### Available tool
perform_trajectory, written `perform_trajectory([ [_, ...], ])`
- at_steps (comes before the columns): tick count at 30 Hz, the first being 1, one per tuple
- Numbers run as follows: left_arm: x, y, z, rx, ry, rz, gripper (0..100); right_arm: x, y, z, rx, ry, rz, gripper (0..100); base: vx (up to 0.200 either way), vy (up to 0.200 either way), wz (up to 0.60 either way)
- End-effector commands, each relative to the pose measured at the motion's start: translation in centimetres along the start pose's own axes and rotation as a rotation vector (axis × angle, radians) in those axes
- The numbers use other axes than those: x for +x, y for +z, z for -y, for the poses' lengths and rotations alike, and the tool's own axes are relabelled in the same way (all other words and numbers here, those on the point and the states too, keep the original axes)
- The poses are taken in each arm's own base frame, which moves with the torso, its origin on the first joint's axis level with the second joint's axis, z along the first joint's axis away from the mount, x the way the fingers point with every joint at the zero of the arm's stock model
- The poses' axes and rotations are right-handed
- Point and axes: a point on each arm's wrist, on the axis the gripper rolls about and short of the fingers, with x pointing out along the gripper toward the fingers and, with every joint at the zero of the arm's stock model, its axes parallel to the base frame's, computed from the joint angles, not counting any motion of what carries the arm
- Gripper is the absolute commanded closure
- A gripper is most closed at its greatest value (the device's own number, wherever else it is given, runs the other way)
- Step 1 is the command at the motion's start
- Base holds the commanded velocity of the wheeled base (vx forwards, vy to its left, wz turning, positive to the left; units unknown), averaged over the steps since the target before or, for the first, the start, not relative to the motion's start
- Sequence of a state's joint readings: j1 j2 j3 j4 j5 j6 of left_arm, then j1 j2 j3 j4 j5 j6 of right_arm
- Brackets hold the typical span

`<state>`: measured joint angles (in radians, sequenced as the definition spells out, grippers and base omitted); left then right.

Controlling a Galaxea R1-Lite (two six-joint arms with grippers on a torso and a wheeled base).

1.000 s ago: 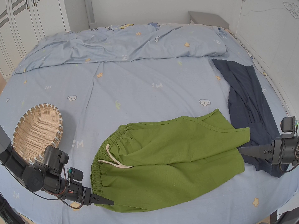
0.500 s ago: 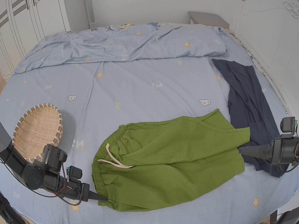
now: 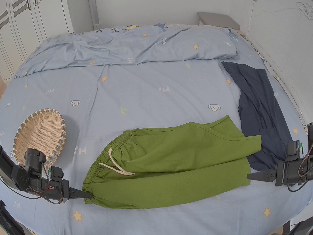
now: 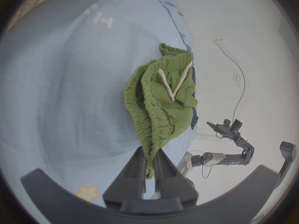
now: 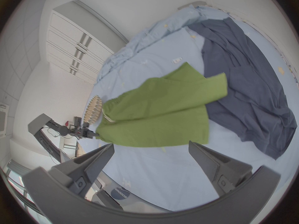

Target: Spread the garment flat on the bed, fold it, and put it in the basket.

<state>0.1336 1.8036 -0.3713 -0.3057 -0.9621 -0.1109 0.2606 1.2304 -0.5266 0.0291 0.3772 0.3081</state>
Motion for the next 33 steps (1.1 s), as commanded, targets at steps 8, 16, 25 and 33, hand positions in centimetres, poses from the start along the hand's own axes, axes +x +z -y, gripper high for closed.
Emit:
perform_trajectory([
  [8, -0.9, 0.0, -0.5, 0.003, -0.008, 0.032, 100, 2.9, -1.2, 5.9, 0.108, -0.026, -0.156, 0, 0.000, 0.000, 0.00],
  [16, -0.9, 0.0, -0.6, 0.009, -0.008, 0.034, 100, 6.0, 1.0, 10.0, 0.079, 0.011, -0.134, 0, 0.000, 0.000, 0.00],
  [25, -0.9, 0.2, -0.7, 0.023, -0.007, 0.037, 100, 8.4, 1.8, 10.6, 0.052, 0.091, -0.121, 0, 0.000, 0.000, 0.00],
  [33, -0.8, 0.2, -1.0, 0.040, -0.004, 0.034, 100, 9.5, 2.8, 11.1, 0.029, 0.105, -0.096, 0, 0.000, 0.000, 0.00],
])
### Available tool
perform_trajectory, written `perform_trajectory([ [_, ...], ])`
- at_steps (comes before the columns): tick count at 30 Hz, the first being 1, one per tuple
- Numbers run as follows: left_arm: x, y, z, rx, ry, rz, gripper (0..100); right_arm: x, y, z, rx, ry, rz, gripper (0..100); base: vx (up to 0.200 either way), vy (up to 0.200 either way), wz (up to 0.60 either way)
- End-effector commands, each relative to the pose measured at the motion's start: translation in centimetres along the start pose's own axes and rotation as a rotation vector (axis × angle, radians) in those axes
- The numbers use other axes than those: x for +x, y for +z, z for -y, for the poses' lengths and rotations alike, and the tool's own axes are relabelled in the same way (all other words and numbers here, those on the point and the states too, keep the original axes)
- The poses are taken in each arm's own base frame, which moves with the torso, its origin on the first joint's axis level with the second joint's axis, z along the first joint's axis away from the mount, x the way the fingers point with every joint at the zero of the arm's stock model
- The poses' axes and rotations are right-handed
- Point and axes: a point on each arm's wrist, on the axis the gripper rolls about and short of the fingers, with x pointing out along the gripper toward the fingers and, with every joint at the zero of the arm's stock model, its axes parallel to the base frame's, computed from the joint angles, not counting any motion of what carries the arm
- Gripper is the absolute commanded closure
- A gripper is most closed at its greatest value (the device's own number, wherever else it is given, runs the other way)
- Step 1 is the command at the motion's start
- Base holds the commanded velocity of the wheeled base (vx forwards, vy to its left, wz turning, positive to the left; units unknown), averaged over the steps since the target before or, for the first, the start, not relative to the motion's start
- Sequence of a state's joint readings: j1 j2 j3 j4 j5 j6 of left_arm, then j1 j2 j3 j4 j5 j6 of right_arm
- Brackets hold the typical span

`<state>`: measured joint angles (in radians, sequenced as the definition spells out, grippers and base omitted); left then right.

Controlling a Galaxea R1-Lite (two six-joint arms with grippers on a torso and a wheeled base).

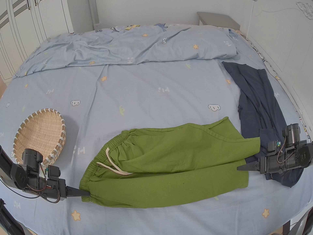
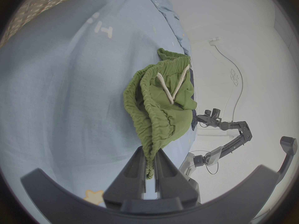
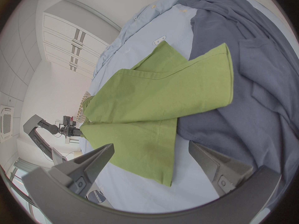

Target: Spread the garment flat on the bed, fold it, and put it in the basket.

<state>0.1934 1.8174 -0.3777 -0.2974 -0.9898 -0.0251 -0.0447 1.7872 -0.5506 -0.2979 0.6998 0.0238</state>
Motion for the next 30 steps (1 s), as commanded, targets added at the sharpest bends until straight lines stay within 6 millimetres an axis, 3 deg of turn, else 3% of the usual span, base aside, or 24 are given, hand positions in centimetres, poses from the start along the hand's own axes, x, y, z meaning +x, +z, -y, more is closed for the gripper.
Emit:
perform_trajectory([
  [1, 0.1, 0.0, -0.1, -0.002, 0.000, -0.002, 100, 0.7, 0.1, 0.5, 0.014, 0.003, -0.017, 0, 0.000, 0.000, 0.00],
  [4, 0.1, 0.1, -0.1, 0.000, 0.000, -0.002, 100, 0.7, 0.3, 0.6, 0.010, 0.010, -0.011, 0, 0.000, 0.000, 0.00],
  [5, 0.1, 0.1, -0.1, 0.000, 0.000, -0.002, 100, 0.7, 0.3, 0.6, 0.010, 0.010, -0.011, 100, 0.000, 0.000, 0.00],
  [20, 0.1, 0.4, -0.1, 0.009, 0.000, 0.004, 100, 1.0, 2.8, 1.0, -0.020, 0.029, 0.042, 100, 0.000, 0.000, 0.00],
  [30, 0.3, 0.9, -0.4, 0.008, -0.001, 0.007, 100, 2.7, 5.3, 2.1, -0.005, 0.033, 0.060, 100, 0.000, 0.000, 0.00],
])
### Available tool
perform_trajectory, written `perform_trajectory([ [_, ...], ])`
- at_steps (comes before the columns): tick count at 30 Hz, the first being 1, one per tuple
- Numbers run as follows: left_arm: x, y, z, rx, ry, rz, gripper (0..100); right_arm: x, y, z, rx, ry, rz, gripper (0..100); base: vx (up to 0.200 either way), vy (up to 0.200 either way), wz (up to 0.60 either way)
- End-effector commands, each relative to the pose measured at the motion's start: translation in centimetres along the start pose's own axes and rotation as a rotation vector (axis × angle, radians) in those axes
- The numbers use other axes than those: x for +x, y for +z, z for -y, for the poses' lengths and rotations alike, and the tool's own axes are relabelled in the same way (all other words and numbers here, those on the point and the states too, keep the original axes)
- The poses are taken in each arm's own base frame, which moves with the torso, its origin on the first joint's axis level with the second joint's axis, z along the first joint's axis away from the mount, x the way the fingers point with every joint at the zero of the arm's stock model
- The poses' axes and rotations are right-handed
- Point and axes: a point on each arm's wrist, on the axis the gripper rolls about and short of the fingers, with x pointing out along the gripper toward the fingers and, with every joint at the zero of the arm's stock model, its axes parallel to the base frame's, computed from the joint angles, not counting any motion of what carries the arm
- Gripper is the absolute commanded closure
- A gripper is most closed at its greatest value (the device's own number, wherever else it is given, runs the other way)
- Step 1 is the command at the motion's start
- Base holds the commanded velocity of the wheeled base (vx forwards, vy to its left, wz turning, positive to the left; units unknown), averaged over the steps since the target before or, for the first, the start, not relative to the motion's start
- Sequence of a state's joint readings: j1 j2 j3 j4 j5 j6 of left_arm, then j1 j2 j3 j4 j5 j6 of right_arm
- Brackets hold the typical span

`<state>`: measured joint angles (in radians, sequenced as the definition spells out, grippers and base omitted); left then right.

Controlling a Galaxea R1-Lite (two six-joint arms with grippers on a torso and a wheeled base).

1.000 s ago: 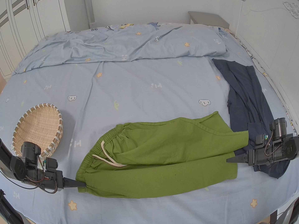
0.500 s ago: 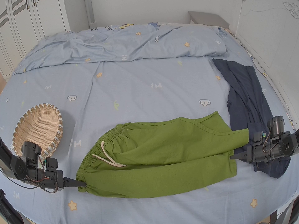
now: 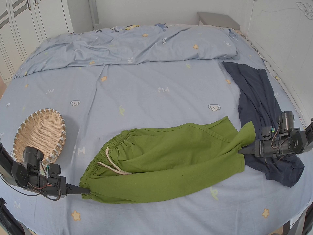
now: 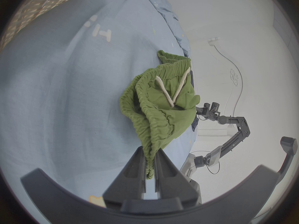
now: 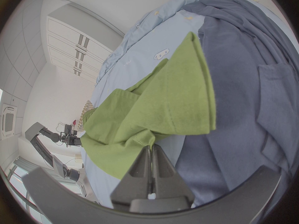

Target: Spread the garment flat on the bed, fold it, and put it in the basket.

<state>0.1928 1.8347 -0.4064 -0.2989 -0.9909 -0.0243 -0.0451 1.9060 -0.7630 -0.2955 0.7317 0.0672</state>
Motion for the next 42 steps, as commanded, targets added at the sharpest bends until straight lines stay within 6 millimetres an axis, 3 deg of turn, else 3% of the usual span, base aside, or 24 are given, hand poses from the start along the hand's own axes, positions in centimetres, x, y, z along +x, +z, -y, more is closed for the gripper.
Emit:
perform_trajectory([
  [1, 0.2, 0.3, -0.3, -0.004, 0.000, -0.002, 100, 1.1, 0.6, 1.0, 0.018, -0.001, -0.007, 100, 0.000, 0.000, 0.00],
  [4, 0.2, 0.3, -0.3, -0.004, 0.000, -0.002, 100, 1.3, 0.6, 1.2, 0.024, -0.002, -0.008, 100, 0.000, 0.000, 0.00],
  [5, 0.2, 0.3, -0.3, -0.004, 0.000, -0.002, 100, 1.3, 0.6, 1.2, 0.024, -0.002, -0.008, 0, 0.000, 0.000, 0.00],
  [13, 0.2, 0.3, -0.3, -0.003, 0.000, -0.002, 100, 1.0, 0.5, 0.9, 0.023, -0.001, -0.007, 0, 0.000, 0.000, 0.00],
  [18, 0.2, 0.3, -0.3, -0.001, 0.000, -0.002, 100, -0.7, -0.1, -0.3, 0.016, 0.001, 0.007, 0, 0.000, 0.000, 0.00],
  [27, 0.3, 0.3, -0.2, 0.004, -0.003, -0.006, 100, -5.9, -1.5, -3.3, -0.026, 0.071, 0.101, 0, 0.000, 0.000, 0.00],
  [30, 0.3, 0.3, -0.1, 0.003, -0.004, -0.008, 100, -6.4, -2.3, -4.0, -0.023, 0.076, 0.102, 0, 0.000, 0.000, 0.00],
  [38, 0.3, 0.3, -0.1, 0.005, -0.005, -0.007, 100, -6.3, -4.2, -5.0, -0.022, 0.099, 0.058, 0, 0.000, 0.000, 0.00],
  [39, 0.3, 0.3, -0.1, 0.006, -0.005, -0.007, 100, -5.1, -5.4, -4.7, 0.002, 0.111, -0.010, 0, 0.000, 0.000, 0.00],
  [42, 0.2, 0.4, -0.2, 0.005, -0.003, -0.002, 100, -3.2, -6.1, -2.9, 0.045, 0.103, -0.083, 0, 0.000, 0.000, 0.00],
])
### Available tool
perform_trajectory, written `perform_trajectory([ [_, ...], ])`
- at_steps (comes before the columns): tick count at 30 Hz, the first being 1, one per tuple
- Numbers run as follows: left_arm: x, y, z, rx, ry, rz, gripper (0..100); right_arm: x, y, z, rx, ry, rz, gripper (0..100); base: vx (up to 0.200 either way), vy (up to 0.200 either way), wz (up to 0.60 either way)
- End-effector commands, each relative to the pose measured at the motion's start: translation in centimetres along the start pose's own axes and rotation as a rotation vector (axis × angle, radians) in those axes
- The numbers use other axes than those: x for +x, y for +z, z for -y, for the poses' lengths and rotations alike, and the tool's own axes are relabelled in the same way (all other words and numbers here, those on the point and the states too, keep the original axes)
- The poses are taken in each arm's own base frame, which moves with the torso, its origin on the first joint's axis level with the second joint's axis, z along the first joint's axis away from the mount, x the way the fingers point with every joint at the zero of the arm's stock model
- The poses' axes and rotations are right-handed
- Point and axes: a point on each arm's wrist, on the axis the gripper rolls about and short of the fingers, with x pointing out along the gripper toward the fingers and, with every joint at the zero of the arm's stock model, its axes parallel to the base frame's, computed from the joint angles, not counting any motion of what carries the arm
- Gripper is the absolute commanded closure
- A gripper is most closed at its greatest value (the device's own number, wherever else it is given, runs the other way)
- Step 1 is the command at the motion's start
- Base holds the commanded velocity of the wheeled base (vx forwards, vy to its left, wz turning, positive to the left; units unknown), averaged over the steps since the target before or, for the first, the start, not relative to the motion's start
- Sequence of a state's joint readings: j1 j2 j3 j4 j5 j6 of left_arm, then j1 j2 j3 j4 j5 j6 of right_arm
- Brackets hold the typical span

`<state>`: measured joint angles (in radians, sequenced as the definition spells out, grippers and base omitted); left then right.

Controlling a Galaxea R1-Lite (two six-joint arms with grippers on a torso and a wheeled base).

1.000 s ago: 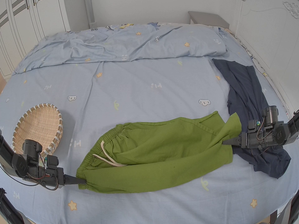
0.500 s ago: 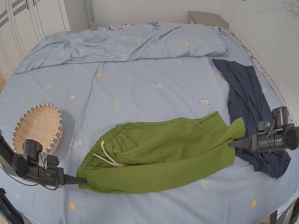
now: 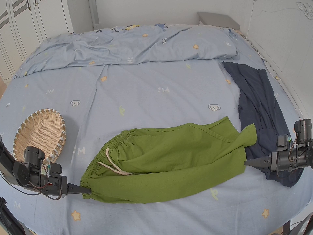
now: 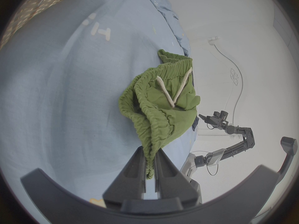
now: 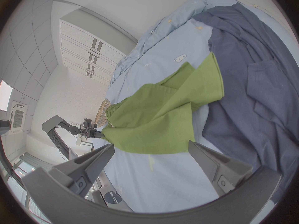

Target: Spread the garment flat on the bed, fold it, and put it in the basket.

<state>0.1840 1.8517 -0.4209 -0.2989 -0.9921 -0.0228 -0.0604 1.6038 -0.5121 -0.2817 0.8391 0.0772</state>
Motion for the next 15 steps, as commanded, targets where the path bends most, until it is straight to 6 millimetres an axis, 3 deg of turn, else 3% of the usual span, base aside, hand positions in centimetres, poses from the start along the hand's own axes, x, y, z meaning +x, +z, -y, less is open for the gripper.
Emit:
perform_trajectory([
  [1, -0.1, 0.1, 0.0, 0.000, 0.002, 0.007, 100, 2.6, -1.9, 2.3, 0.076, 0.002, -0.122, 0, 0.000, 0.000, 0.00],
  [15, -0.2, 0.2, -0.1, 0.002, 0.003, 0.010, 100, 3.8, -2.1, 4.9, 0.100, -0.022, -0.111, 0, 0.000, 0.000, 0.00],
])
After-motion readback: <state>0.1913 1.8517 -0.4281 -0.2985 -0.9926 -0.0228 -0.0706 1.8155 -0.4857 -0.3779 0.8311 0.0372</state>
